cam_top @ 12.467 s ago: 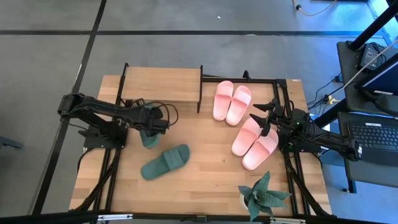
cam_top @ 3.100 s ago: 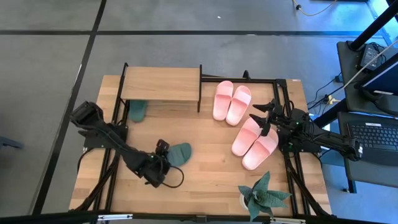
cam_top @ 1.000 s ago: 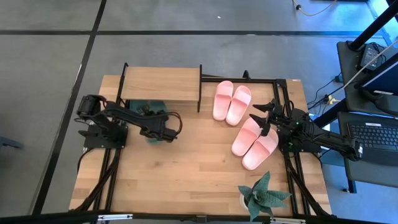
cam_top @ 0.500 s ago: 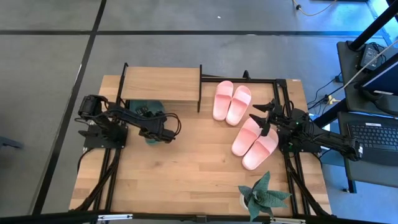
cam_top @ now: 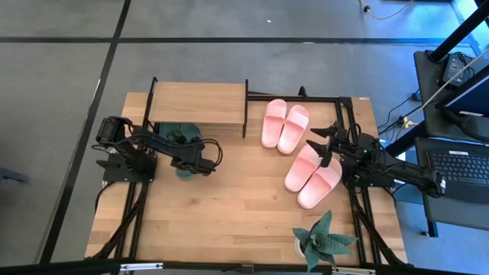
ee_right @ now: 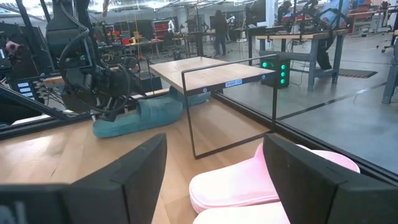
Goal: Pick and place slides into the shelf
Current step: Put the green slide under the shelf
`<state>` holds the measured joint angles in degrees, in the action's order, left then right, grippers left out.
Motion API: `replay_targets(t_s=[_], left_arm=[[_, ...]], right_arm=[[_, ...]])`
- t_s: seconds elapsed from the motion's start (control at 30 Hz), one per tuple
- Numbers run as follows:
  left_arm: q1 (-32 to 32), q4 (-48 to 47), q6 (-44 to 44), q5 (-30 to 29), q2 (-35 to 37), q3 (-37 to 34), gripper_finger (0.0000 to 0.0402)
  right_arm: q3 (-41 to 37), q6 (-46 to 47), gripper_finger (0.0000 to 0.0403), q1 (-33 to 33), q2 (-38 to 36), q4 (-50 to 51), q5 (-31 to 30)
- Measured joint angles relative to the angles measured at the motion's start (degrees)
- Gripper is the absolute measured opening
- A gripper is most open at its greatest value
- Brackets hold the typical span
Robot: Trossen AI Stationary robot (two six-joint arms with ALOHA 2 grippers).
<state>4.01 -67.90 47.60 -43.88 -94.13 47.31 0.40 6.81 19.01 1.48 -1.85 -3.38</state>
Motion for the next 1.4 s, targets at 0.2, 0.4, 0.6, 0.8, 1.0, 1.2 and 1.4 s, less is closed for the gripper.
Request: replay_targets(t_s=[0.2,0.4,0.6,0.8,1.0,1.2,1.4], left_arm=[[0.13,-0.6,-0.05,3.17,0.0,1.43,0.0194],[2.02,-2.63,-1.2,6.31,0.0,5.21,0.0206],[8.2,-10.61,-4.08,17.6,1.64,9.44,0.0205],[16.68,2.25,-16.21,35.09,8.87,9.9,0.0204],[22.84,8.77,-12.28,36.79,13.31,9.58,0.0204],[22.64,12.37,-7.53,38.65,13.29,2.92,0.0204],[20.69,16.35,-7.49,39.27,13.29,-1.81,0.0204]], right_arm=[[0.0,0.02,0.0268,0.02,0.0,0.0,0.0],[0.0,0.02,0.0268,0.02,0.02,0.0,0.0],[0.0,0.5,0.0268,0.02,0.02,0.0,0.0],[0.0,-0.22,0.0268,0.0,0.02,0.0,0.0],[0.0,-1.33,0.0268,0.0,0.02,0.0,0.0],[0.0,-2.07,0.0268,0.0,0.02,0.02,0.0],[0.0,-2.78,0.0268,0.0,0.02,0.02,0.0]])
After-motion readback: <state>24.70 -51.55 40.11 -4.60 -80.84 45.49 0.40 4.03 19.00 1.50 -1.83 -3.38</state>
